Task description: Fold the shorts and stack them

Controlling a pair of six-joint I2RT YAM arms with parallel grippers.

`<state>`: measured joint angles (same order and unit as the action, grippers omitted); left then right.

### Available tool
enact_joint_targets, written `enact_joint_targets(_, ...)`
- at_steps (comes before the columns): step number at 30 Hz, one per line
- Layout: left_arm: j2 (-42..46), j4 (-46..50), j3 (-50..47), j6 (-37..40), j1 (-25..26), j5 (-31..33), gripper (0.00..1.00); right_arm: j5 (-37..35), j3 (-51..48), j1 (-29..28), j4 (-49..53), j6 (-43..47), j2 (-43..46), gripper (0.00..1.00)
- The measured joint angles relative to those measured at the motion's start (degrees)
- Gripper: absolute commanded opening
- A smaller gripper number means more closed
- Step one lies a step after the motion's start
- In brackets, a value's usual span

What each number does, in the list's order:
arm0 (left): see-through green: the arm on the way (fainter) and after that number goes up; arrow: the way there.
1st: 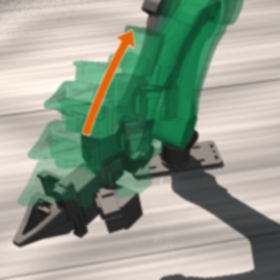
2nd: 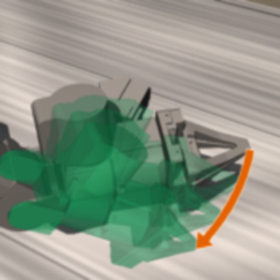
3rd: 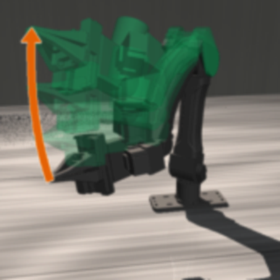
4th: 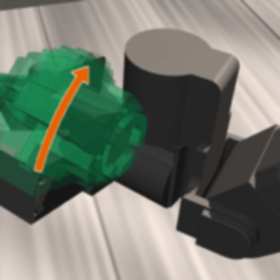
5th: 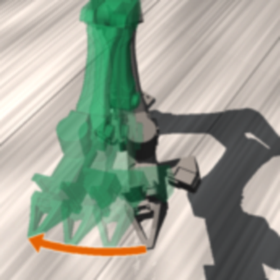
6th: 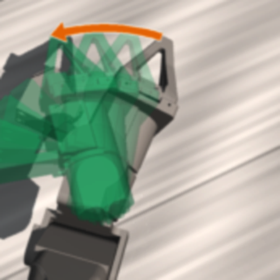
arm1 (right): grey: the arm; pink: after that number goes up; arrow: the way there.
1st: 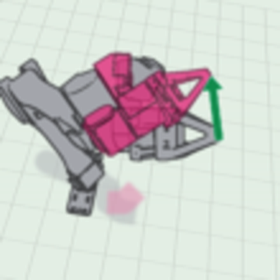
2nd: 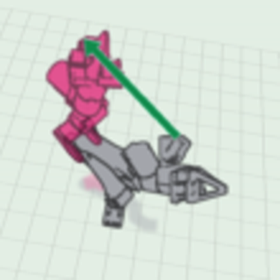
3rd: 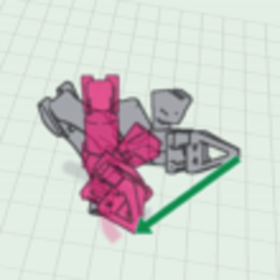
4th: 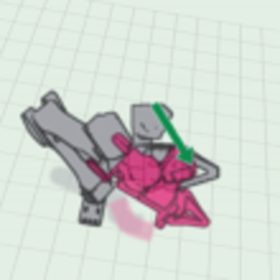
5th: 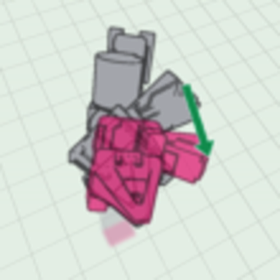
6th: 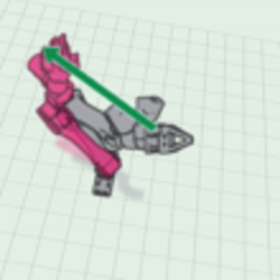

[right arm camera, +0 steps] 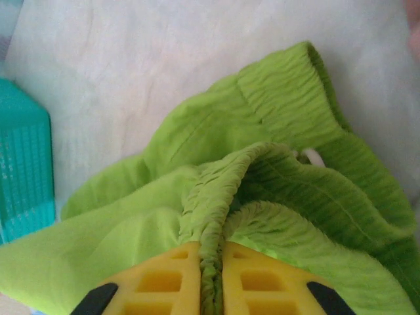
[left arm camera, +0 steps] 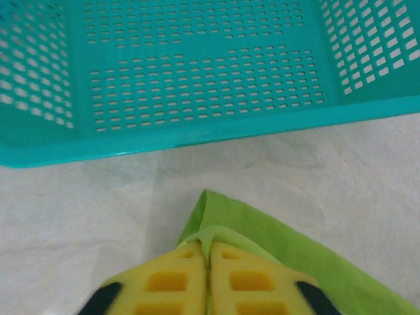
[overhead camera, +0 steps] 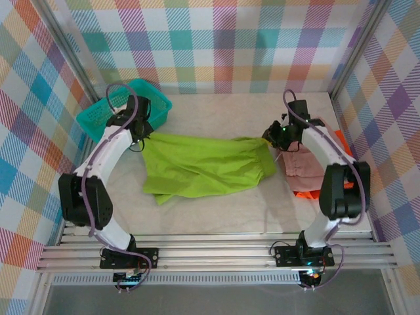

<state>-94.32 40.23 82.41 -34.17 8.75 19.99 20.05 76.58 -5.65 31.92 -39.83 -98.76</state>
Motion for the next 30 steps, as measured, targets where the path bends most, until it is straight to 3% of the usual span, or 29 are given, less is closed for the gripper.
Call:
enact_joint_targets(2,-3.08,-0.59,1.99,-0.24,-0.68,-1.99,0.37,0.61,4.02,0.83,-0.13,-0.39,-4.96,0.42)
enact_joint_targets(6,-7.13,-1.22,8.24,0.57,-1.31,-6.27,0.84,2.67,10.82,1.95,-1.05,-1.46,-10.78,0.7)
enact_joint_targets(9,-5.25,-1.97,10.97,0.57,-1.36,-9.88,0.99,3.21,10.91,2.08,-2.32,-1.33,-7.85,0.88)
enact_joint_targets(12,2.29,-3.69,7.91,-0.28,-1.07,-14.16,1.0,3.28,7.28,1.14,-4.61,-1.25,-0.15,0.97)
enact_joint_targets(17,17.73,-9.27,-7.08,-5.01,1.79,-18.51,1.0,6.34,4.83,-2.86,-7.32,-1.03,6.38,1.0)
enact_joint_targets(20,19.54,-13.16,-16.31,-7.98,5.35,-19.3,1.0,7.98,6.29,-5.7,-7.61,-0.04,1.38,1.0)
enact_joint_targets(25,15.34,-17.81,-30.01,-13.07,10.32,-20.06,1.0,9.57,10.75,-7.48,-7.21,0.15,-12.85,1.0)
enact_joint_targets(30,12.83,-21.31,-35.45,-15.87,14.21,-19.47,1.0,8.66,15.02,-6.8,-4.85,1.6,-21.38,1.0)
